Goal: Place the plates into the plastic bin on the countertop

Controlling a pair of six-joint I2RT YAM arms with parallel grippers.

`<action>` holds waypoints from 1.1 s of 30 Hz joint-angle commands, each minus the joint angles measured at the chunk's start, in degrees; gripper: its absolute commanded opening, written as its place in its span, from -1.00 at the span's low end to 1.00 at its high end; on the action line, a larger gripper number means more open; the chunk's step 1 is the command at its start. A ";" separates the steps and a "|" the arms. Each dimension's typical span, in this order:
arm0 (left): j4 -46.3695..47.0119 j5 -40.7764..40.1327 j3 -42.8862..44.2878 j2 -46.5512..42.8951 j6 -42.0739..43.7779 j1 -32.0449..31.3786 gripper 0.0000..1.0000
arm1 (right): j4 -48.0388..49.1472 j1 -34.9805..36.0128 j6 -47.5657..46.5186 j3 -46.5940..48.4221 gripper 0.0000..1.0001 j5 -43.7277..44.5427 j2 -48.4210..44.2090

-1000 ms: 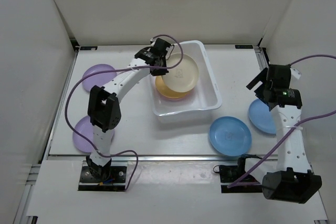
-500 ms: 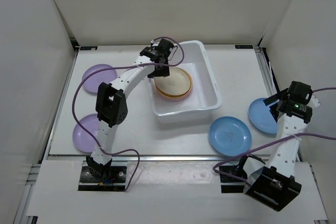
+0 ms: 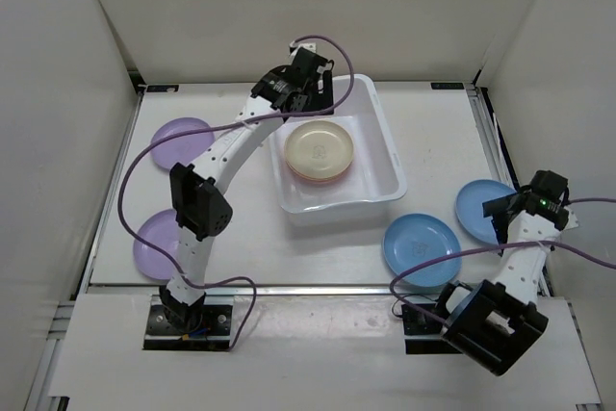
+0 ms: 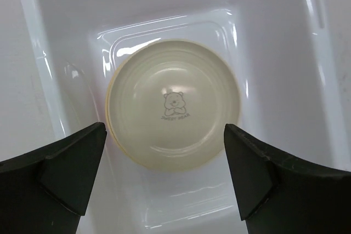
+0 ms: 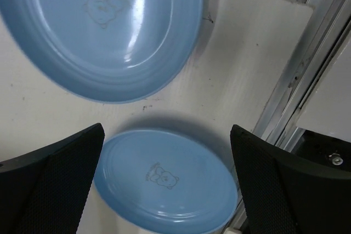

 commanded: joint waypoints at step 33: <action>8.31 -8.31 -57.75 -58.82 -8.95 -1.10 1.00 | 27.40 -2.06 8.75 -13.14 0.34 6.90 15.17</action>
